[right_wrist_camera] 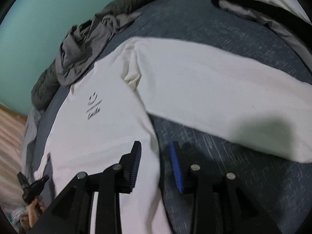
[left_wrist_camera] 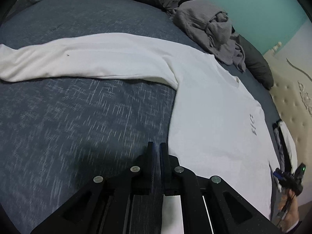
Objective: Fold clothes
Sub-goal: 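Open both grippers and move them back to the shirt hem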
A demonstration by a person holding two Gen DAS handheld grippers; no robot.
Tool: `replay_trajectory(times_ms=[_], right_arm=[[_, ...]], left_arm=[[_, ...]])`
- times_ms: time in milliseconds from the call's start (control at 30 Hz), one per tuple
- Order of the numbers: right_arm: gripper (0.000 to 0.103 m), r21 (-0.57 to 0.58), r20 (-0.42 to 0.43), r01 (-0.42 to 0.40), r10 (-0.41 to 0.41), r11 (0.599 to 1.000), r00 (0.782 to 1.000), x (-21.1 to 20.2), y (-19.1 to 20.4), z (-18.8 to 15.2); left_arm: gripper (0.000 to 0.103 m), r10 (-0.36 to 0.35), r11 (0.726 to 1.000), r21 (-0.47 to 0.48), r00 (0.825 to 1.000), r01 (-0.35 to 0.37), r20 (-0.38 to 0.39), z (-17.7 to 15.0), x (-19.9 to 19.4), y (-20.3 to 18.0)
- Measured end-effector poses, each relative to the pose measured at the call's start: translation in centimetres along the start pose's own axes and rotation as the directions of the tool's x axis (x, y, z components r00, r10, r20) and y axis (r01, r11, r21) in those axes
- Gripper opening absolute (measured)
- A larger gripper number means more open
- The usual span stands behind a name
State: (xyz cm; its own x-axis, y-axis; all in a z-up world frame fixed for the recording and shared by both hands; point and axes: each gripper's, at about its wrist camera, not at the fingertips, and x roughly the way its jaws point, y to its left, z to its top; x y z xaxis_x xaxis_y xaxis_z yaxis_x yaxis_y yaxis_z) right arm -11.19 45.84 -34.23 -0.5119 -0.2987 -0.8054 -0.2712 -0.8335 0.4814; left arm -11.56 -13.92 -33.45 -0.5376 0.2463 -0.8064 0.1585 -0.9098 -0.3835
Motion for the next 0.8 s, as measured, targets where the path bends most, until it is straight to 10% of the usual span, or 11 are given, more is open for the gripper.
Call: replay_trajectory(times_ms=[167, 367, 800], right_arm=[[0.032, -0.095, -0.159, 0.018, -0.033, 0.995, 0.987, -2.0, 0.1, -1.1], [0.049, -0.108, -0.278, -0.030, -0.001, 0.994, 0.961, -4.7, -0.9, -4.7], [0.049, -0.111, -0.338, -0.048, 0.008, 0.993, 0.941, -8.6, -3.2, -13.2]], left_arm=[[0.029, 0.013, 0.997, 0.081, 0.997, -0.007, -0.073, -2.3, -2.6, -0.8], [0.030, 0.029, 0.992, 0.126, 0.986, -0.008, -0.163, -6.3, -5.8, -0.7], [0.032, 0.030, 0.994, 0.110, 0.962, 0.000, -0.271, -13.6, -10.5, 1.4]])
